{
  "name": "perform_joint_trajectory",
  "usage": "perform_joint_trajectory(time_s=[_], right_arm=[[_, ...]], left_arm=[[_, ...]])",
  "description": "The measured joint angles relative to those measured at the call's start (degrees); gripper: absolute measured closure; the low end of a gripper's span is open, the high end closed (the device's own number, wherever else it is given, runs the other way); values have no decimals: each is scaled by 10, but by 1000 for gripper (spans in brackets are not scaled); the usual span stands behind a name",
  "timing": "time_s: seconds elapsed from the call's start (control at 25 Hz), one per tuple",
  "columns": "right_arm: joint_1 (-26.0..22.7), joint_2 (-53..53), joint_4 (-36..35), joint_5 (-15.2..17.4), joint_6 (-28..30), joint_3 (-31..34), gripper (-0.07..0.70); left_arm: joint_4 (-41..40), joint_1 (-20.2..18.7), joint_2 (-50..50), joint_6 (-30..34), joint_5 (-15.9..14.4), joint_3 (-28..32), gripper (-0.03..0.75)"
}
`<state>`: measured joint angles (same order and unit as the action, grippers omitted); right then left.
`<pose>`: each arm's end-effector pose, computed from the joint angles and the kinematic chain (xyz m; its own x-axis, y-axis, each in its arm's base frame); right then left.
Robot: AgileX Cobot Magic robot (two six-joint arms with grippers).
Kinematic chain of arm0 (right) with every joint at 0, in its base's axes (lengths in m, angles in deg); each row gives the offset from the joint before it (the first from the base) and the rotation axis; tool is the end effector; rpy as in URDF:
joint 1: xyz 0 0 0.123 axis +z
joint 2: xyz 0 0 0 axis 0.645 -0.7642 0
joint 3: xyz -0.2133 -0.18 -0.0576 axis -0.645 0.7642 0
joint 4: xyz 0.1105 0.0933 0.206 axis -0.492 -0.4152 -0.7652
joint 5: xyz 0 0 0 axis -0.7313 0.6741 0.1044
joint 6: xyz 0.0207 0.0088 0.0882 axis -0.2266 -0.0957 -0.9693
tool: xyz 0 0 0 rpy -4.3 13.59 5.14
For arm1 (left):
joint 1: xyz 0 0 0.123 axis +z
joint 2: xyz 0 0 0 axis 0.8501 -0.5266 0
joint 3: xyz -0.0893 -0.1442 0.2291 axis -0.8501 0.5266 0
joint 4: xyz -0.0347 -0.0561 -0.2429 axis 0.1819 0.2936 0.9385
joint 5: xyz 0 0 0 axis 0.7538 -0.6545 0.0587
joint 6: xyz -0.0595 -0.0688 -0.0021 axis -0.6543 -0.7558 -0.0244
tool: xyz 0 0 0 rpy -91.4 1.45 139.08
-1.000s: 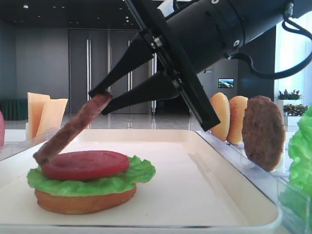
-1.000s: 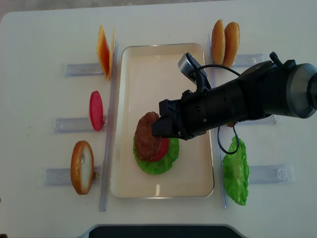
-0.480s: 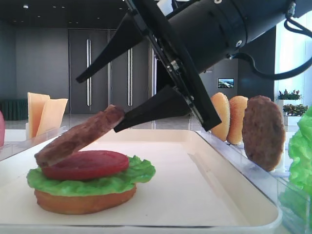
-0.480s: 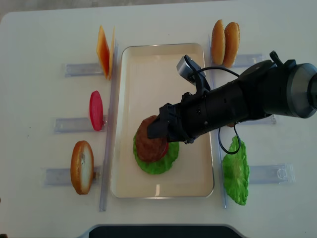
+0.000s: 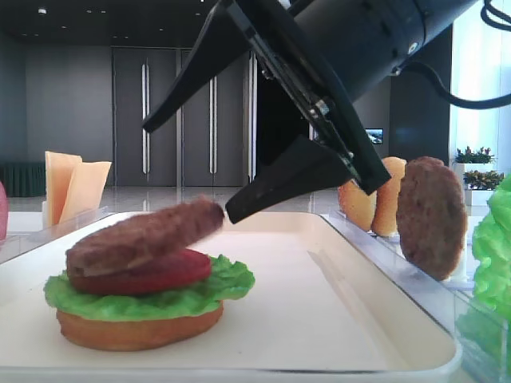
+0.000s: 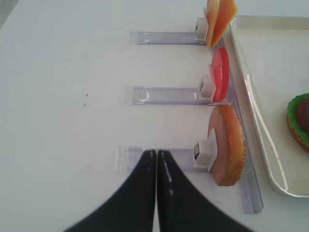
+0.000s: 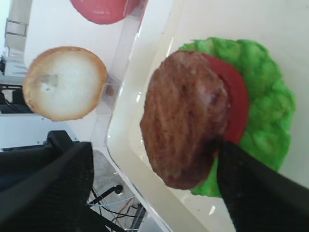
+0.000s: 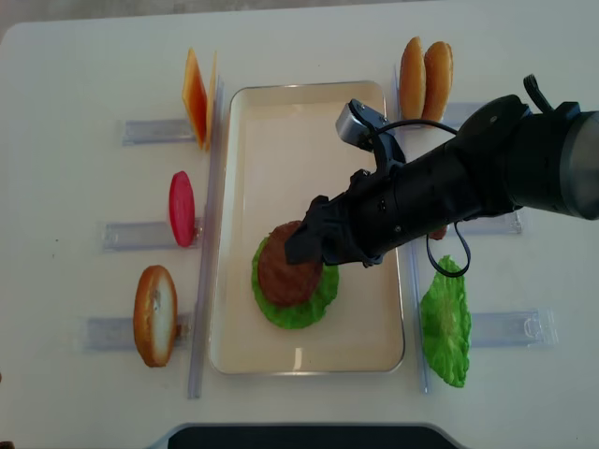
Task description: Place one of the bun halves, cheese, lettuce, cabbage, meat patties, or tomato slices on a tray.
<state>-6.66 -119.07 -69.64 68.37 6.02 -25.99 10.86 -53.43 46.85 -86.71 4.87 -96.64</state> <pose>0.2381 0.2289 0.1845 -0.9311 -0.2034 -0.3029 -0.3641 0.5693 0.7371 -0.0071 -0.0023 0.2656 -0.5069 -0.0268 -0.8616 -0.0611 0.9981 0.0049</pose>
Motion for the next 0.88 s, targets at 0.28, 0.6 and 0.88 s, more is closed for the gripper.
perform_joint_trajectory(time_s=[0.28, 0.6, 0.88], right_arm=[[0, 2, 103, 0, -86, -26, 95], [0, 52, 186, 6, -158, -65, 95], [0, 79, 441, 40, -357, -141, 95]], left_arm=[[0, 0, 0, 0, 0, 0, 719], [0, 0, 0, 0, 0, 0, 719], [0, 0, 0, 0, 0, 0, 719]])
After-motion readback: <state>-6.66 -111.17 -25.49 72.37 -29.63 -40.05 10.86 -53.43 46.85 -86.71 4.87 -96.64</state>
